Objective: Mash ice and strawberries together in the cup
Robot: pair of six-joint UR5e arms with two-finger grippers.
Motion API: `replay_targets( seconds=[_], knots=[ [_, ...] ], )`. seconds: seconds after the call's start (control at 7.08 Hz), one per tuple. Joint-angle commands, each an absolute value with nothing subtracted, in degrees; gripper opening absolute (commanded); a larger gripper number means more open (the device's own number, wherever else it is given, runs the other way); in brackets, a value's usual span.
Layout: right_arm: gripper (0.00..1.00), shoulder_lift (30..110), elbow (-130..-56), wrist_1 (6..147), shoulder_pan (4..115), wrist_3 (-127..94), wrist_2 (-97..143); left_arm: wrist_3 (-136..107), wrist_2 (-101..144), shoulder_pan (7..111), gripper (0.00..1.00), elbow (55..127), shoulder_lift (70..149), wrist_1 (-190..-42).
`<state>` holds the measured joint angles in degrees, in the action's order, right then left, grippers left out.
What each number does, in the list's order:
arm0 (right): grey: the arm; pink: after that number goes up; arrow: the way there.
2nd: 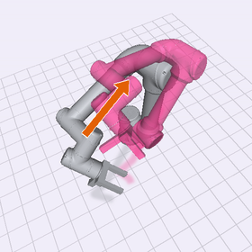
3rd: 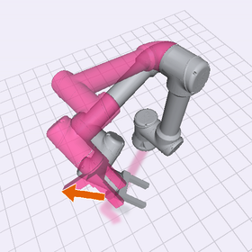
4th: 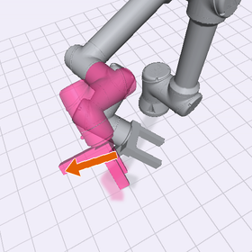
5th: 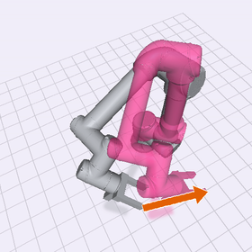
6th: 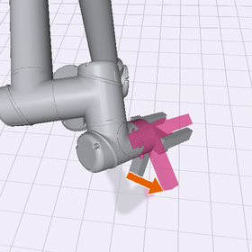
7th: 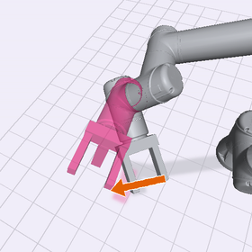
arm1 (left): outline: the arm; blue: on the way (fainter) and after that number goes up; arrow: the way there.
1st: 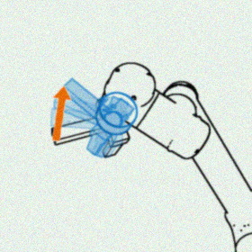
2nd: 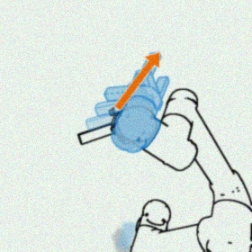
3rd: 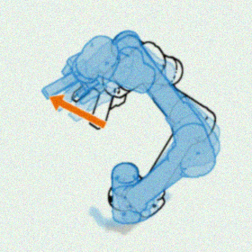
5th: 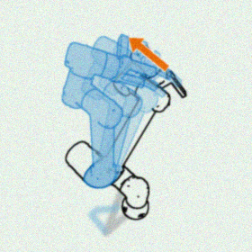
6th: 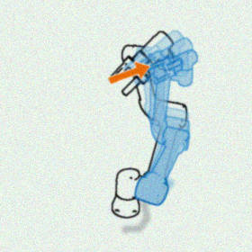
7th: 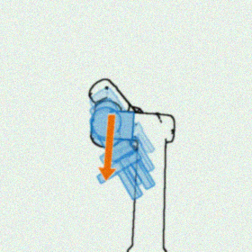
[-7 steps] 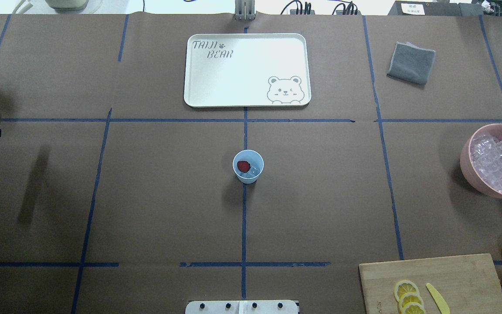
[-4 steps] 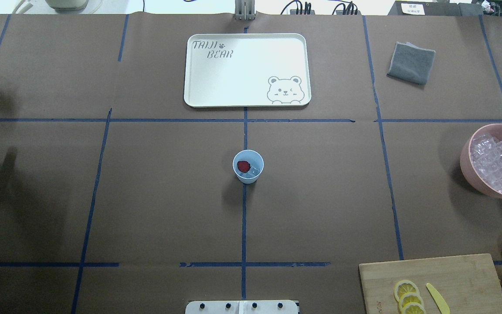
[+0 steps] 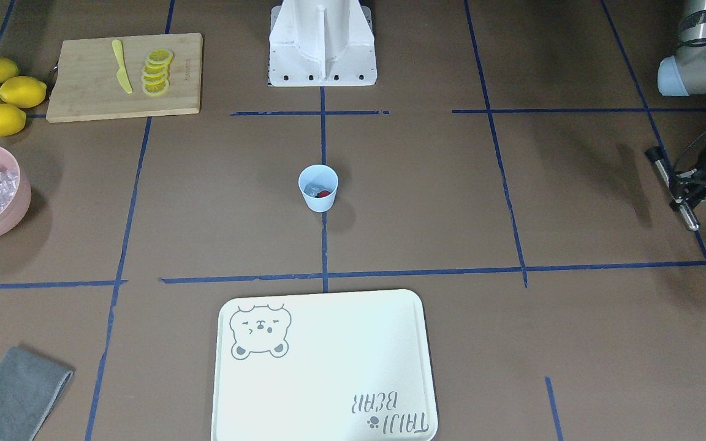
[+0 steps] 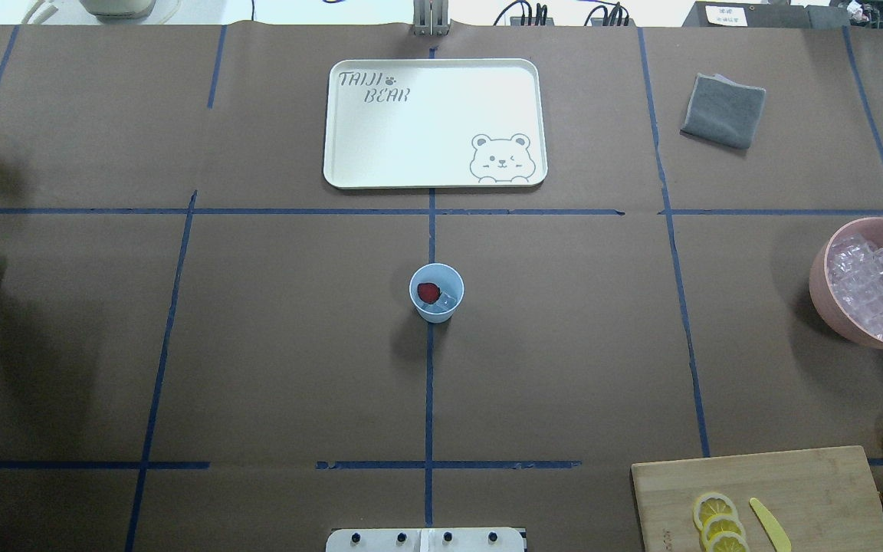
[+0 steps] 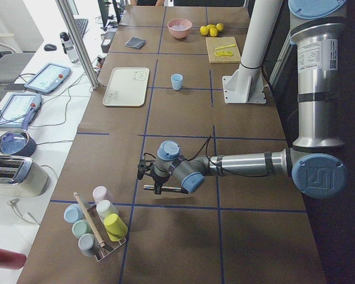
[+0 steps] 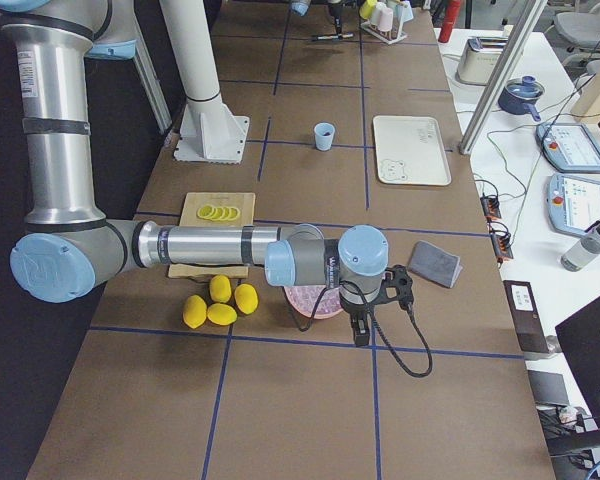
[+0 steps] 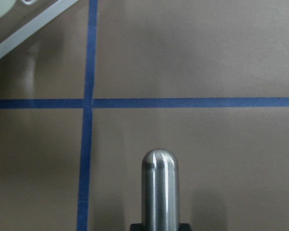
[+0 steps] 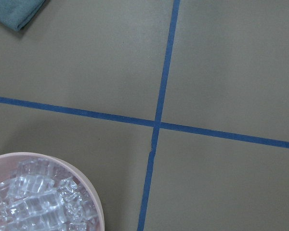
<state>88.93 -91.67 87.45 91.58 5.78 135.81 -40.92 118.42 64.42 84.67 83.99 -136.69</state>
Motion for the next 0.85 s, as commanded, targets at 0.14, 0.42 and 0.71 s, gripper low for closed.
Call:
replay_targets(
  seconds=[0.14,0.42,0.71],
  knots=[
    [1.00,88.9,-91.8,87.5,91.6,5.8,135.9,-40.9,118.2,64.4,0.00,84.6,83.9,-136.7],
    [0.99,88.6,-91.7,87.5,91.6,5.8,135.8,-40.9,118.1,64.3,0.77,84.7,83.8,-136.8],
    [0.99,88.5,-91.7,87.5,91.6,5.7,135.7,-41.0,116.5,64.3,1.00,84.7,83.7,-137.6]
  ],
)
